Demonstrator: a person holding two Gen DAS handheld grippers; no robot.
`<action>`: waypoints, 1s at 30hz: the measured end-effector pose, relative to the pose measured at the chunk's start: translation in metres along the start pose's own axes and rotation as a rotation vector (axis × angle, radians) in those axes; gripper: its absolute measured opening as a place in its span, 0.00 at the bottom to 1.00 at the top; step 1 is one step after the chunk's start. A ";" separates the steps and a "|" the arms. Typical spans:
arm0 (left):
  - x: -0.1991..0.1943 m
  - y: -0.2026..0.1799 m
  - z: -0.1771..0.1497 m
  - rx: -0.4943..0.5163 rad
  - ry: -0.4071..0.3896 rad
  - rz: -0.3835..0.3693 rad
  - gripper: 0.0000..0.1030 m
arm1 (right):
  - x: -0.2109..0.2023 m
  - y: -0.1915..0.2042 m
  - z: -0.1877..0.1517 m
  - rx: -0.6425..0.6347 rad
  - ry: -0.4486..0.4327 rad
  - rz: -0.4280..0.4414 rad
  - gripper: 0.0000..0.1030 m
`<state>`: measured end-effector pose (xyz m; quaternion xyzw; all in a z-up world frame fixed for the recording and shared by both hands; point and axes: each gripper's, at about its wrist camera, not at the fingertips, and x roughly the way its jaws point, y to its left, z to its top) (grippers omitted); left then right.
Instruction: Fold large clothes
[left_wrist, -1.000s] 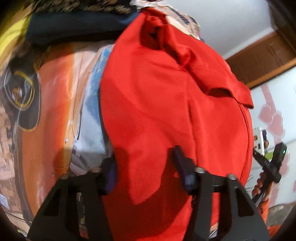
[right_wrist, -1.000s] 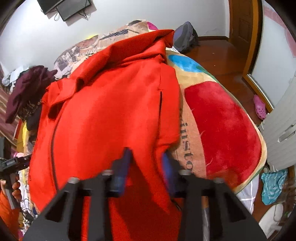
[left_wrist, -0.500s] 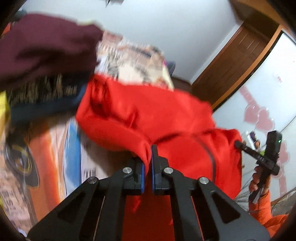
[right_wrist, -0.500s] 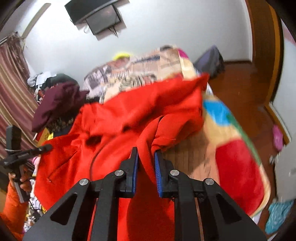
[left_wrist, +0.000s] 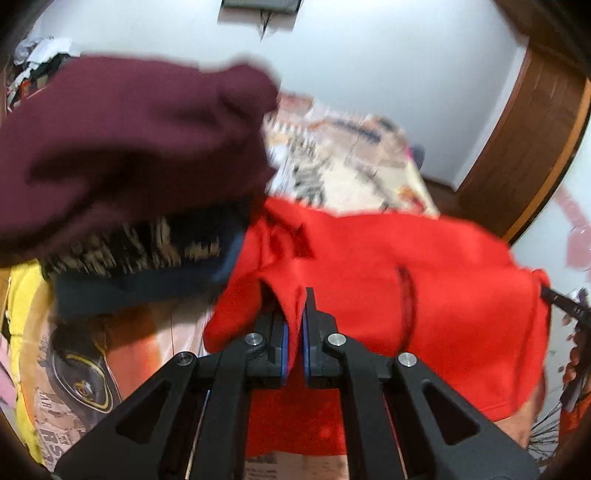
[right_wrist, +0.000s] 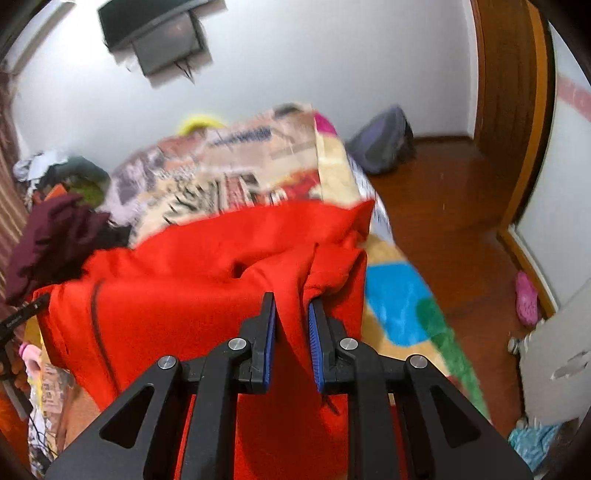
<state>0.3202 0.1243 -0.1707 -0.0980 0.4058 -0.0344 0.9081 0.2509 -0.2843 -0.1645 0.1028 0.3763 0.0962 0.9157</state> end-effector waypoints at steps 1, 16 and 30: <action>0.009 0.003 -0.005 0.000 0.020 0.003 0.06 | 0.008 -0.003 -0.001 0.008 0.017 0.004 0.15; -0.002 0.024 -0.023 0.041 0.049 0.110 0.61 | -0.022 -0.009 -0.007 -0.060 0.055 -0.043 0.36; -0.013 0.052 -0.077 -0.060 0.171 0.013 0.61 | -0.025 -0.023 -0.059 -0.029 0.143 -0.115 0.51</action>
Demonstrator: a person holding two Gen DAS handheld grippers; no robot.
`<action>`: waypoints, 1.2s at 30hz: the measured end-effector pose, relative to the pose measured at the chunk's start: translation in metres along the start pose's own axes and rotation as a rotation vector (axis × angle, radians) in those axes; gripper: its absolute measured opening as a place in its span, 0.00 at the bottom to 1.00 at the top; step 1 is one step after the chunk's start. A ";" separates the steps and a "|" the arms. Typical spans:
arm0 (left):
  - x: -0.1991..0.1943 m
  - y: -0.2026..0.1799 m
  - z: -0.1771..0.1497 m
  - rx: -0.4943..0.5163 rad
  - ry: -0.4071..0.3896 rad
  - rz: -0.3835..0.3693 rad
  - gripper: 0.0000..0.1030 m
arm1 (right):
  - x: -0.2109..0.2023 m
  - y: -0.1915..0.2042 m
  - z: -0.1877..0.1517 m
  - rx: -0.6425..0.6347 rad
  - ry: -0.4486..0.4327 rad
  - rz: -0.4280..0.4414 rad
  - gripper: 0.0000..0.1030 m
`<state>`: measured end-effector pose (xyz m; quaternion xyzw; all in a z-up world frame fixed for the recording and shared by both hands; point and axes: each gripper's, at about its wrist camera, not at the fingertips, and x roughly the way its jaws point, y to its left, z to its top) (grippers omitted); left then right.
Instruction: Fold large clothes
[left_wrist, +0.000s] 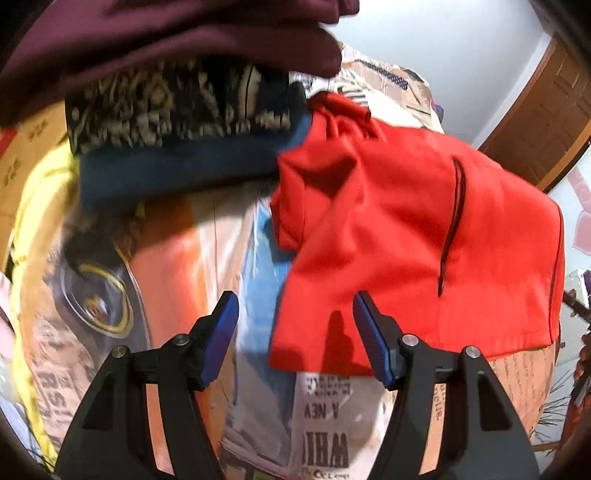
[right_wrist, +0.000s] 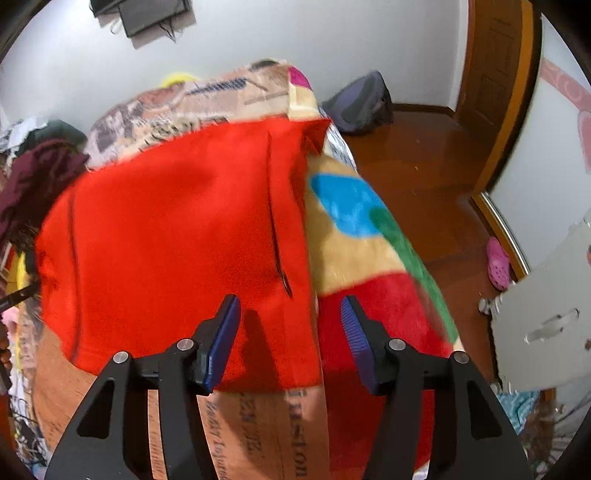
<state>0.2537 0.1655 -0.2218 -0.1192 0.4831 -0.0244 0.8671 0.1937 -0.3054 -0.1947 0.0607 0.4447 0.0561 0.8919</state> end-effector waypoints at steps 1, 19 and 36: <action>0.005 0.000 -0.001 -0.008 0.012 -0.011 0.61 | 0.004 0.000 -0.004 0.002 0.012 0.002 0.51; 0.019 -0.028 -0.006 0.044 -0.014 -0.056 0.11 | 0.017 0.003 -0.007 0.058 -0.030 0.186 0.18; -0.122 -0.086 0.098 0.132 -0.383 -0.274 0.00 | -0.063 0.034 0.072 -0.032 -0.293 0.272 0.12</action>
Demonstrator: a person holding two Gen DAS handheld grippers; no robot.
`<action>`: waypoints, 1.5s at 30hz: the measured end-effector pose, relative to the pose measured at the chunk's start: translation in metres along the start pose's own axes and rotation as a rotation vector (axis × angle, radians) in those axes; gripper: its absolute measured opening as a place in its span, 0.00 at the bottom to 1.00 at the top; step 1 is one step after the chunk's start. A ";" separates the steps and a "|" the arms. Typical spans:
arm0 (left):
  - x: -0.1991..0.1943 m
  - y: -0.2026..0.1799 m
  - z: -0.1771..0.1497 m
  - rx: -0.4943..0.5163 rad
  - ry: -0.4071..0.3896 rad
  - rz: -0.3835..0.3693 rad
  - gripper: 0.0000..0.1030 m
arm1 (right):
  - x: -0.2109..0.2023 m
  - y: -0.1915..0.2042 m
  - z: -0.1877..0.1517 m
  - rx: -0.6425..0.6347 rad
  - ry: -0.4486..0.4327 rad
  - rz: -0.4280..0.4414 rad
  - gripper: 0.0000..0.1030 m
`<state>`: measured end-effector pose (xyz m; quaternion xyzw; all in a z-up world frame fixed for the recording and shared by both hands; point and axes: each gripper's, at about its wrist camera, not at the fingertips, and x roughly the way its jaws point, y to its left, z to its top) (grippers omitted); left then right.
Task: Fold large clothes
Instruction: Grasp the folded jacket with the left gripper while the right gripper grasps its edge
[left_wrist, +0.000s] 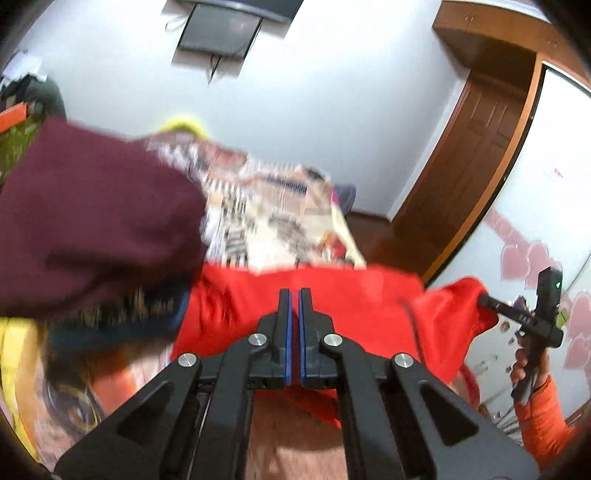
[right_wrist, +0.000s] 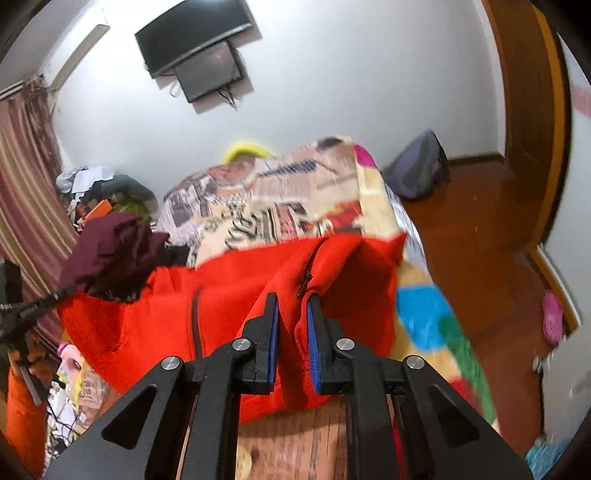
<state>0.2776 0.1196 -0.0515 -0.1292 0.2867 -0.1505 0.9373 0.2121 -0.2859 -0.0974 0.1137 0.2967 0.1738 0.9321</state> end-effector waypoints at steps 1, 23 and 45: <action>0.001 -0.004 0.011 0.013 -0.018 0.012 0.00 | 0.002 0.001 0.006 -0.013 -0.009 -0.008 0.12; 0.117 0.038 -0.032 0.129 0.253 0.351 0.57 | 0.129 -0.050 0.040 0.039 0.155 -0.169 0.12; 0.077 0.018 -0.170 -0.097 0.488 0.201 0.60 | 0.052 -0.018 -0.021 -0.037 0.185 -0.110 0.12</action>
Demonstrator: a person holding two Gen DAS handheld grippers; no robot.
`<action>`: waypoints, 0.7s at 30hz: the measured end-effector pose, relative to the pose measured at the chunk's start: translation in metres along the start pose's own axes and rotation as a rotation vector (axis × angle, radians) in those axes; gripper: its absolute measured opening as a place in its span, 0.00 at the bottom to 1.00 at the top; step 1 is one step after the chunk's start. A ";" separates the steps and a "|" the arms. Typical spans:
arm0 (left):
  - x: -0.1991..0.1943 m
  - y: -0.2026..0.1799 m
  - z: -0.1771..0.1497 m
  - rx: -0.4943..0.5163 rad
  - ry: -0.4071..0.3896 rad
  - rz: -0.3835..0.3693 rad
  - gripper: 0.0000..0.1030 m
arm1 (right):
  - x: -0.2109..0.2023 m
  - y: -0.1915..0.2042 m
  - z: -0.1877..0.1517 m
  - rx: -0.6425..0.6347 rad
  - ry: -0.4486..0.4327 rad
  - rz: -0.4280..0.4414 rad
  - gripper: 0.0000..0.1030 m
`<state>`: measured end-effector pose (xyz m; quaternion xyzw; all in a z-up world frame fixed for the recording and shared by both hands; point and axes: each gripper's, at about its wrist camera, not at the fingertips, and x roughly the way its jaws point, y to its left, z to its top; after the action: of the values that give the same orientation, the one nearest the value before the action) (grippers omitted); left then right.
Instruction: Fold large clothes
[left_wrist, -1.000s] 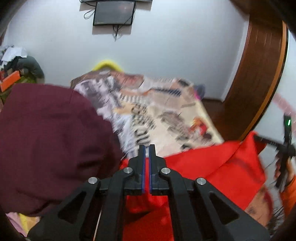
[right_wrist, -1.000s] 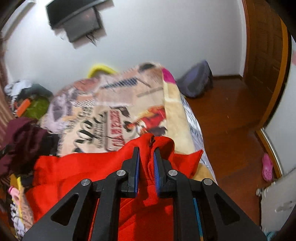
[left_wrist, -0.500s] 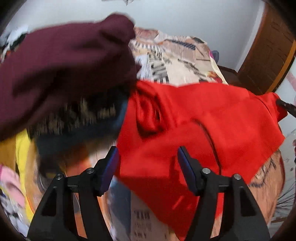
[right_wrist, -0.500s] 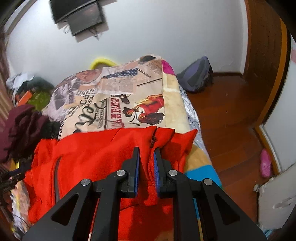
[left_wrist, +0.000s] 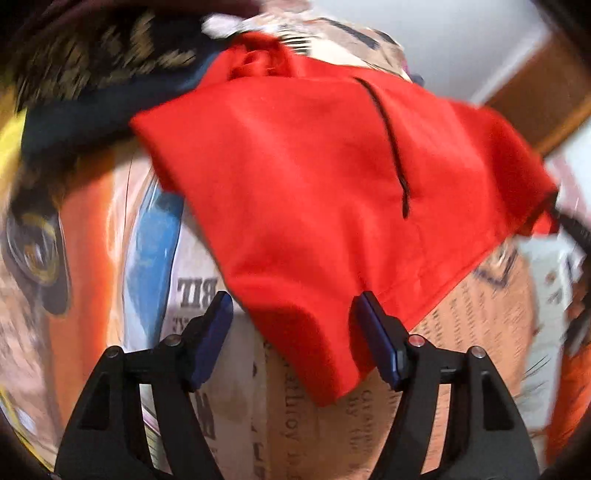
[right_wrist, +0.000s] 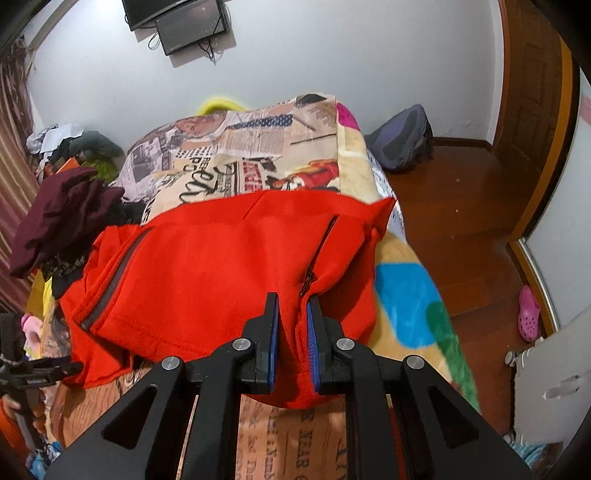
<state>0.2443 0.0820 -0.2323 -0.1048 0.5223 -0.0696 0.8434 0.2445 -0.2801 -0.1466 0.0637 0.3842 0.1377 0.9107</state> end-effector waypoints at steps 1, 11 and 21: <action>-0.001 -0.007 -0.001 0.046 -0.019 0.013 0.55 | 0.000 0.001 -0.002 0.002 0.004 0.004 0.12; -0.063 -0.030 0.047 0.141 -0.173 -0.088 0.03 | -0.018 0.003 0.001 0.012 -0.051 0.036 0.12; -0.113 -0.033 0.184 0.046 -0.419 -0.166 0.03 | -0.013 -0.012 0.053 0.061 -0.144 0.047 0.12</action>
<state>0.3589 0.0944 -0.0466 -0.1406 0.3236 -0.1274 0.9270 0.2762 -0.2960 -0.1029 0.1103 0.3204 0.1423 0.9300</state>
